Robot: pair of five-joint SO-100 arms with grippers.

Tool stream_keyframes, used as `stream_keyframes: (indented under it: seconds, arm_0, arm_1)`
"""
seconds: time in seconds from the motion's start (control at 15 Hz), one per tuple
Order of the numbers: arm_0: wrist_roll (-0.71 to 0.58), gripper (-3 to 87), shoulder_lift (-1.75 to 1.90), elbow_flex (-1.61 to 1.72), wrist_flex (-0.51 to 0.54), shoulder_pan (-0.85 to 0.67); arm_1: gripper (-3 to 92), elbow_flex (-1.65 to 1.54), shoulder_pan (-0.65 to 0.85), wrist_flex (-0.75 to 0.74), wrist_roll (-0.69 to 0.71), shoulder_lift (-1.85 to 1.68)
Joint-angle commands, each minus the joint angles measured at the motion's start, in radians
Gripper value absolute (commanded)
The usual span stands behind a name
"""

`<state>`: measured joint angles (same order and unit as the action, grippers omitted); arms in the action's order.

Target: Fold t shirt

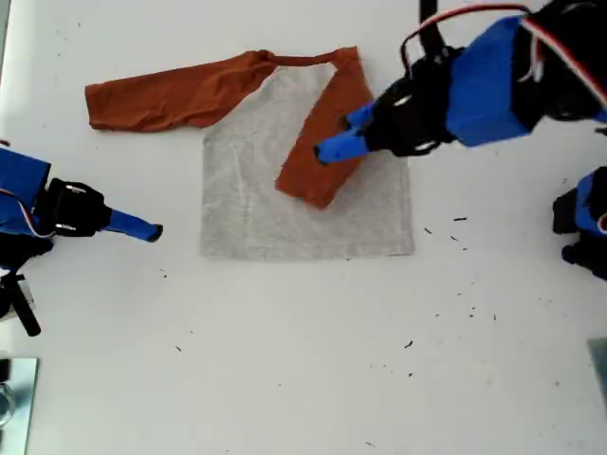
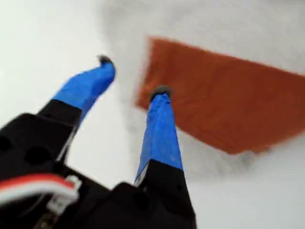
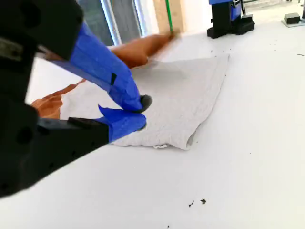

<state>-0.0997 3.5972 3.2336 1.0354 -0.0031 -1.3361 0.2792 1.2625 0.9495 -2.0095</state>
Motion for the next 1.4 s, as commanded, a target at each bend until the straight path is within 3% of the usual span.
stream_keyframes:
  seconds: [0.0,0.13,0.27,0.47,0.6,0.67,0.8,0.87,0.93,1.07,1.13,1.33]
  arm_0:
    - [0.006,1.4,0.008,0.009,-0.005,-0.003]
    - [0.006,3.4,0.008,0.009,-0.005,0.0]
    - [0.023,3.5,0.008,0.009,-0.005,-0.02]
    - [0.13,-0.3,0.008,0.009,-0.011,-0.061]
    - [0.202,-0.3,-0.017,-0.005,-0.048,-0.132]
    - [0.285,-0.4,-0.086,-0.069,-0.018,-0.153]
    - [0.275,-0.3,-0.428,-0.351,0.008,-0.249]
    - [0.245,-0.3,-0.713,-0.617,0.107,-0.307]
    - [0.252,-0.1,-0.977,-0.9,0.293,-0.4]
    - [0.173,-0.1,-1.221,-1.229,0.492,-0.647]
    - [0.097,-0.1,-1.255,-1.299,0.551,-0.779]
    - [-0.078,-0.4,-1.17,-1.155,0.554,-1.215]
  arm_1:
    - [17.9,0.025,0.044,0.066,-0.055,-0.129]
    - [16.5,-0.282,0.163,0.072,-0.097,-0.298]
    - [18.1,-0.71,0.242,-0.063,-0.109,-0.505]
    - [3.7,-1.154,0.275,-0.179,-0.175,-0.634]
    - [3.5,-1.299,0.262,-0.264,-0.206,-0.624]
    - [3.5,-1.339,0.256,-0.298,-0.21,-0.614]
    - [3.5,-1.382,0.25,-0.33,-0.193,-0.606]
    - [3.5,-1.393,0.242,-0.341,-0.173,-0.609]
    - [3.5,-1.399,0.235,-0.342,-0.167,-0.612]
    - [3.5,-1.434,0.229,-0.356,-0.167,-0.646]
    - [3.5,-1.45,0.224,-0.353,-0.169,-0.676]
    - [3.5,-1.548,0.222,-0.267,-0.179,-0.917]
